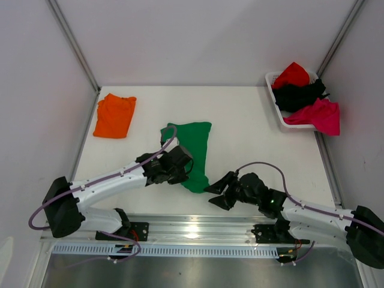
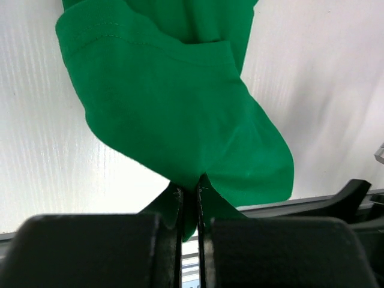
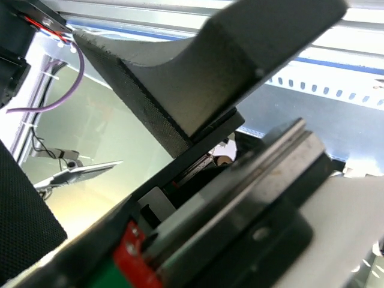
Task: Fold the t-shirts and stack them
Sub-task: Fold the tshirt
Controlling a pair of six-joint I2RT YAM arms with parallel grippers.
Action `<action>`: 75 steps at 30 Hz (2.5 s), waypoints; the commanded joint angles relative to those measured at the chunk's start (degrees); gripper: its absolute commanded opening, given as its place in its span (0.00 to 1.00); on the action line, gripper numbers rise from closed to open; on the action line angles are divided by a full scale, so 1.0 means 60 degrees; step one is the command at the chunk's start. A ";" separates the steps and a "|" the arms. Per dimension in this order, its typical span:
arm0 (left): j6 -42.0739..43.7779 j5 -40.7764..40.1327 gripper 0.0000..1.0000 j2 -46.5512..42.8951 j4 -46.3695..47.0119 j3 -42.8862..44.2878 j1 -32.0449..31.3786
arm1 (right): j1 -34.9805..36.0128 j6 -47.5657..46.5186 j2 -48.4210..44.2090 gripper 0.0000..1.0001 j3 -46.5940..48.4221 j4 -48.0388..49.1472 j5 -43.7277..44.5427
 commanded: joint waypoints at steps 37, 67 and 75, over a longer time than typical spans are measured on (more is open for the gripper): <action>0.0280 -0.3281 0.77 -0.4275 -0.1664 0.0376 -0.0043 | -0.3289 -0.6399 0.3223 0.62 0.2743 0.1654 -0.1756; 0.0353 -0.5055 0.79 -0.5125 -0.3378 0.1503 0.0177 | -0.3172 -0.9532 1.0578 0.61 1.0589 -0.0578 -0.0954; 0.0119 -0.5158 0.79 -0.5389 -0.3744 0.1548 0.0177 | -0.3728 -0.9549 1.1210 0.61 1.1592 -0.2192 -0.0689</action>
